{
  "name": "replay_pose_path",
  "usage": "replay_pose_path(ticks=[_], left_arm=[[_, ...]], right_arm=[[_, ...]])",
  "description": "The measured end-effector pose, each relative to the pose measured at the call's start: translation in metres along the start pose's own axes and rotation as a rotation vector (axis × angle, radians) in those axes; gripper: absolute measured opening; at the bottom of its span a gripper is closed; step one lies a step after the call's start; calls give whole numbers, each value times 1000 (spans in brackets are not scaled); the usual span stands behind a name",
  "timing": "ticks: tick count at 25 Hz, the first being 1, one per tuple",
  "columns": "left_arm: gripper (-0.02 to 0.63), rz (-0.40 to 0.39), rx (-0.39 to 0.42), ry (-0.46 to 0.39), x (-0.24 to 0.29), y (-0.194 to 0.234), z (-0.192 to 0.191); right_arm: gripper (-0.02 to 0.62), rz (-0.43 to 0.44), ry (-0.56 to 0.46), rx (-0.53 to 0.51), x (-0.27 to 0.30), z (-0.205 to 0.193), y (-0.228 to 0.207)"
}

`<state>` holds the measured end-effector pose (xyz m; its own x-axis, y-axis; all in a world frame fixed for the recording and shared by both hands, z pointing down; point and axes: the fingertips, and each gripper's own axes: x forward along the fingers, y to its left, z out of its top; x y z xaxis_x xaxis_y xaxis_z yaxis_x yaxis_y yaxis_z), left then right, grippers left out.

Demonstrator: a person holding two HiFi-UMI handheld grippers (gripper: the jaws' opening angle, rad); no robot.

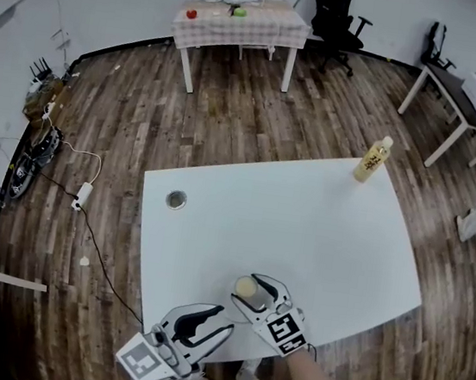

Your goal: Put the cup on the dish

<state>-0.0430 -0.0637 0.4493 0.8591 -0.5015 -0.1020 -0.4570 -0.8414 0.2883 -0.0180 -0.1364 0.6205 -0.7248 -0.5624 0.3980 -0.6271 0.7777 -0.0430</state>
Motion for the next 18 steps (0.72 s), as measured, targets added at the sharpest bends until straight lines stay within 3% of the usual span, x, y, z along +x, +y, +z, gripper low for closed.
replay_pose_path(ticks=[8, 18], left_arm=[[127, 5, -1, 4, -14, -3, -2], [127, 3, 3, -4, -18, -4, 1]], right_arm=[[282, -19, 36, -29, 4, -22, 7], [282, -42, 24, -57, 8, -22, 9]])
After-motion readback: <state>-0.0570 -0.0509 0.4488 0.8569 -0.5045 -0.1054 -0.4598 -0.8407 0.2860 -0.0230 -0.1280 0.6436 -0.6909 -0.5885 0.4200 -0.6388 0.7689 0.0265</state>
